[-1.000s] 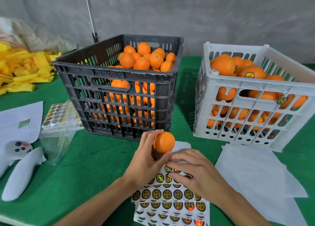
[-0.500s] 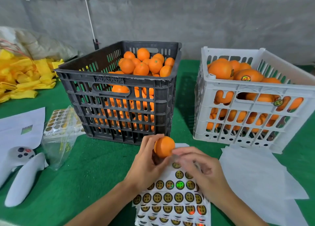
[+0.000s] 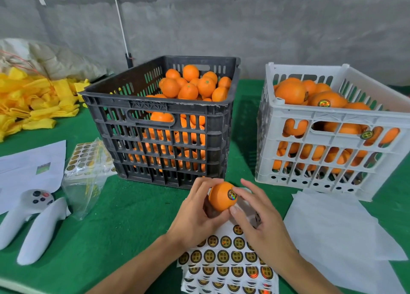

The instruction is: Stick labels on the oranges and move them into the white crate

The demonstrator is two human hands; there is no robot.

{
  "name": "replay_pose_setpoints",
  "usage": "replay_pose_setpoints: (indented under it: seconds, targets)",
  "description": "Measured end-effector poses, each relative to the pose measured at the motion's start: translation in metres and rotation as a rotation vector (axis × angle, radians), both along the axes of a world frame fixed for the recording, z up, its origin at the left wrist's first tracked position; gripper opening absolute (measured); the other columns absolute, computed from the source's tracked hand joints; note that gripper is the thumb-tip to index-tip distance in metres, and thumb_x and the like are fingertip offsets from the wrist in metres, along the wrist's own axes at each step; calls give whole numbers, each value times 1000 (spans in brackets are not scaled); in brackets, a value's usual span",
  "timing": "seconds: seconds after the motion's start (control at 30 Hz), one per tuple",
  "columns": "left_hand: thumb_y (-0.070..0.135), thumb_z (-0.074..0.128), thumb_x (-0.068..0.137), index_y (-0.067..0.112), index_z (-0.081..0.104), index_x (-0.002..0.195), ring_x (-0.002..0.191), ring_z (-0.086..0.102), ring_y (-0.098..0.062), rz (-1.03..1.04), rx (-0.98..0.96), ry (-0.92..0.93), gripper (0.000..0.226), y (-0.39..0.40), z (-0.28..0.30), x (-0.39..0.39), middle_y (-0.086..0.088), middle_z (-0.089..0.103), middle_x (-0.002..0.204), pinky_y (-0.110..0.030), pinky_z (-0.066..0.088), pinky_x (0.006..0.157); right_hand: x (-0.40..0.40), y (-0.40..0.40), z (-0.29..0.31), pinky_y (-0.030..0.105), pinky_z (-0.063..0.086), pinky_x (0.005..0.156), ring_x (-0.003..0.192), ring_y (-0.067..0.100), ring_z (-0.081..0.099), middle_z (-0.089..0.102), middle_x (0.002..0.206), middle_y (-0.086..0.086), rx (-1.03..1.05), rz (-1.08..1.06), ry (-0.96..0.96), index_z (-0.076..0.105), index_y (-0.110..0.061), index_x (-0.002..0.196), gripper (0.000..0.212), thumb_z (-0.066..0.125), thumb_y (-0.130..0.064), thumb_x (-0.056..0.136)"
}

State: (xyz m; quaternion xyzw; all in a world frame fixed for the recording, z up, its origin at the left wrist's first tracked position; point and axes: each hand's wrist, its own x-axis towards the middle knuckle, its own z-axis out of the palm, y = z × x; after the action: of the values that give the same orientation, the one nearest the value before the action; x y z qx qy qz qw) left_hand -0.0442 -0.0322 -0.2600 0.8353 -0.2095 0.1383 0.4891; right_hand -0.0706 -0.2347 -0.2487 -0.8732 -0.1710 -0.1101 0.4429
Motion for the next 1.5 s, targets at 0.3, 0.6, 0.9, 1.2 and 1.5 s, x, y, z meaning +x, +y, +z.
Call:
replay_pose_setpoints:
  seconds: [0.3, 0.6, 0.9, 1.2, 1.5]
  targets:
    - [66, 75, 85, 51, 48, 137, 107, 65, -6, 52, -25, 48, 61, 0, -3, 1, 26, 48, 132, -30, 60, 84, -1, 0, 2, 30, 30, 117, 150, -7, 19, 16, 163, -33, -137, 30, -90, 23, -49, 157, 60, 41, -65, 102]
    - [60, 80, 85, 52, 52, 139, 99, 67, -12, 52, -127, 4, 62, -1, 11, -2, 20, 55, 130, -24, 57, 78, -2, 4, 14, 24, 9, 126, 155, 0, 9, 7, 168, -23, -438, 19, -343, 30, -24, 161, 63, 42, -54, 107]
    - [40, 86, 84, 42, 56, 139, 80, 69, -10, -24, -167, -249, 63, -58, 148, 45, 23, 54, 126, -17, 58, 72, 33, -25, 118, 44, 37, 119, 152, 11, 29, 31, 166, -4, -210, -240, -606, 34, -14, 159, 62, 51, -39, 104]
    - [17, 69, 97, 23, 44, 153, 123, 60, -21, -106, 59, -275, 61, -168, 253, 100, 6, 41, 151, -37, 53, 104, 71, -75, 227, 46, 21, 125, 154, 26, 22, 22, 168, 11, -172, -740, -402, 27, -7, 159, 67, 29, -50, 107]
    - [18, 62, 97, 7, 59, 130, 114, 63, -33, 82, 579, -181, 35, -79, 266, 131, -15, 61, 124, -46, 54, 92, 88, -8, 230, 37, 24, 124, 149, 21, 34, 42, 159, 8, -222, -369, -413, 45, -11, 152, 56, 45, -42, 106]
